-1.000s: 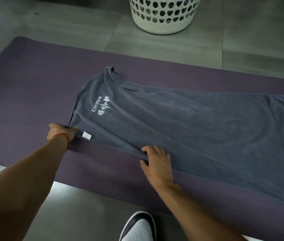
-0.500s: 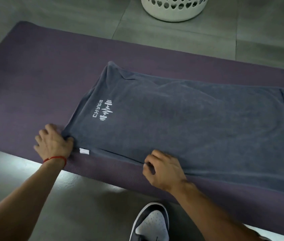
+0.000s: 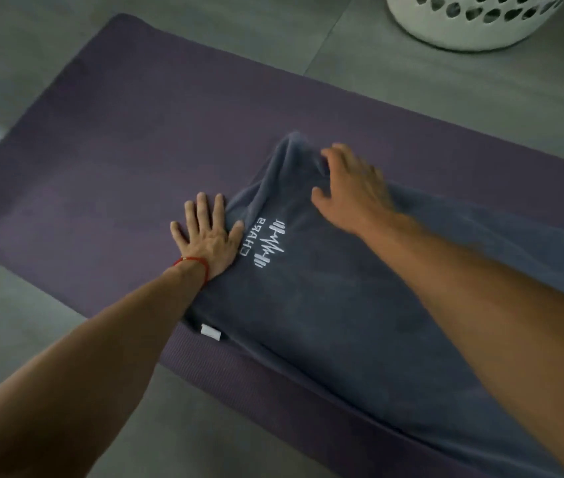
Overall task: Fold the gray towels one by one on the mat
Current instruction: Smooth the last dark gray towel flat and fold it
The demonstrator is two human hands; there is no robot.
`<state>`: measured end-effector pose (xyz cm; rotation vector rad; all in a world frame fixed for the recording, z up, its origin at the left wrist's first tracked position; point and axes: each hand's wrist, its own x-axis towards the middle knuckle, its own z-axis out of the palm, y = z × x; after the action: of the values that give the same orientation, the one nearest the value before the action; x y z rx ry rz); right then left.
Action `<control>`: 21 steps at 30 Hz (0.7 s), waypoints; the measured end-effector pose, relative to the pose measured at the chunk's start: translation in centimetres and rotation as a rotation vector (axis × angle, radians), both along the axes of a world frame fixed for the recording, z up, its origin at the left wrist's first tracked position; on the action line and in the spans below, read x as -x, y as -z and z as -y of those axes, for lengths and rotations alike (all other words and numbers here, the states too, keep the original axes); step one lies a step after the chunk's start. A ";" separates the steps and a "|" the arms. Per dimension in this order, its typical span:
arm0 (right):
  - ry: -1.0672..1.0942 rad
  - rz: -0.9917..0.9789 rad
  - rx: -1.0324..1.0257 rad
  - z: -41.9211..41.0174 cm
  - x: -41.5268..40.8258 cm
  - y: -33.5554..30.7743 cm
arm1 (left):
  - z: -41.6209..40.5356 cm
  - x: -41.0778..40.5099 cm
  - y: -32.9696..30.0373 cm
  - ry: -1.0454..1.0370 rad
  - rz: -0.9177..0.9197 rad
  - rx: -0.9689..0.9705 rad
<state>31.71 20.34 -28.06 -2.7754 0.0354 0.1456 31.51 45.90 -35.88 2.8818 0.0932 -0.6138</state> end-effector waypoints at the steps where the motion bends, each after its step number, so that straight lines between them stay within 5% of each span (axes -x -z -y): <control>1: 0.054 -0.020 -0.040 -0.6 -2.3 0.0 | -0.1 -0.1 -0.2 0.004 -0.020 0.006; 7: 0.324 -0.221 -0.035 -3.6 -10.8 -0.4 | -0.4 -0.2 -0.8 0.041 -0.055 0.082; 10: 0.178 -0.306 -0.093 -4.3 -12.5 0.4 | -1.1 -0.3 -1.0 0.035 -0.030 0.205; 13: -0.021 -0.038 -0.231 -4.9 -14.0 0.7 | -1.2 -0.1 -0.7 0.000 0.022 0.239; 16: -0.174 0.255 -0.085 -5.2 -13.5 1.2 | -1.0 -0.1 -0.5 -0.030 0.043 0.247; 21: 0.004 0.082 0.060 -4.5 -8.6 4.8 | -0.8 -0.2 -0.3 -0.055 0.037 0.201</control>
<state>40.27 24.84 -32.83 -2.8381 0.0251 0.0301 31.73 46.67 -35.55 2.6860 0.0984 -0.5270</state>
